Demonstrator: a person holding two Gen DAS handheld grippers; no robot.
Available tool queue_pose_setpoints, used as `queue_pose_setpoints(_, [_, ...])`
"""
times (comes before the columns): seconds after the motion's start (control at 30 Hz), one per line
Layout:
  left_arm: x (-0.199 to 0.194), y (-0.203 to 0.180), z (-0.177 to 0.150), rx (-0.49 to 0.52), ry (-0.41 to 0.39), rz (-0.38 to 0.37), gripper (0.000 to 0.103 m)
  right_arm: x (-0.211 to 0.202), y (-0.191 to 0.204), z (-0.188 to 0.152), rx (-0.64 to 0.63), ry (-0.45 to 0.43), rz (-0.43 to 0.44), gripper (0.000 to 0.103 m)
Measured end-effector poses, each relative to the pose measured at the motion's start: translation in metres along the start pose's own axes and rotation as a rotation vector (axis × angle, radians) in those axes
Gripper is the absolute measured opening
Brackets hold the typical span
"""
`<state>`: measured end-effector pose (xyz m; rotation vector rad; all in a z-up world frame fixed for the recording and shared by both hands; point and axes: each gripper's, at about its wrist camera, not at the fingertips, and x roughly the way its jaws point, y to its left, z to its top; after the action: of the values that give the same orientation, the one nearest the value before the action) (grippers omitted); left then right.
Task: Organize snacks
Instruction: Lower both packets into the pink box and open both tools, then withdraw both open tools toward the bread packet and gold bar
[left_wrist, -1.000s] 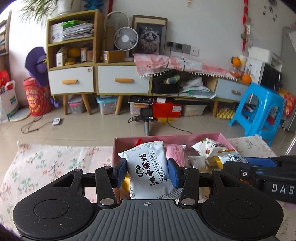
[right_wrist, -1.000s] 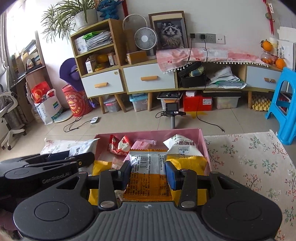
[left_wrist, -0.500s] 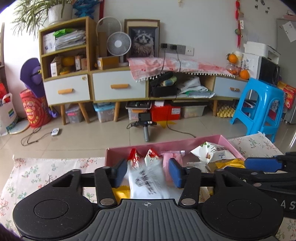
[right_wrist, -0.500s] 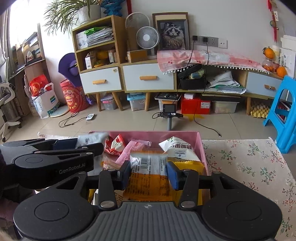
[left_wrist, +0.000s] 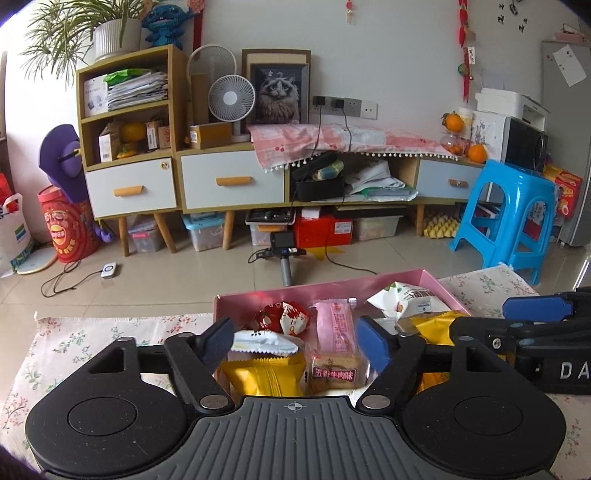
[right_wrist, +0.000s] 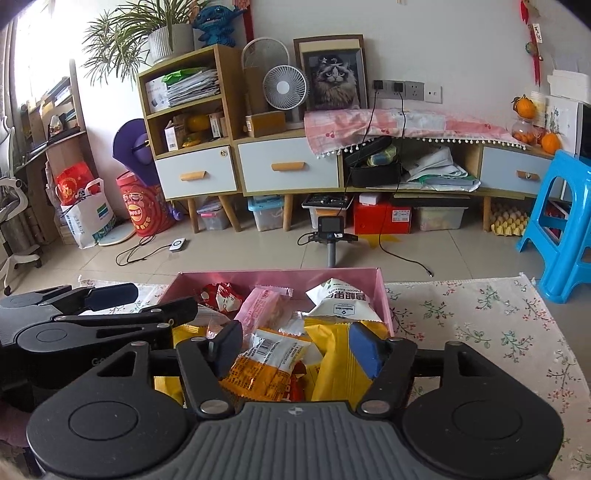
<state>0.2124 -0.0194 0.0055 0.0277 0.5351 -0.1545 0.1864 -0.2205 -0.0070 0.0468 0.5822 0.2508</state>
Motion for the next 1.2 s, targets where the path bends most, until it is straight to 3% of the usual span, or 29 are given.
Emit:
queue_pose_setpoints(0.5, [-0.05,0.014,-0.02,-0.012,0.023,-0.01,0.088,-0.041,0.01,-0.015,-0.025,0.0,0.026,0.07])
queue_pose_setpoints(1.2, [-0.105,0.031,-0.071,0.0,0.121,-0.004,0.092,-0.077,0.04,-0.058,-0.093,0.031,0.069,0.083])
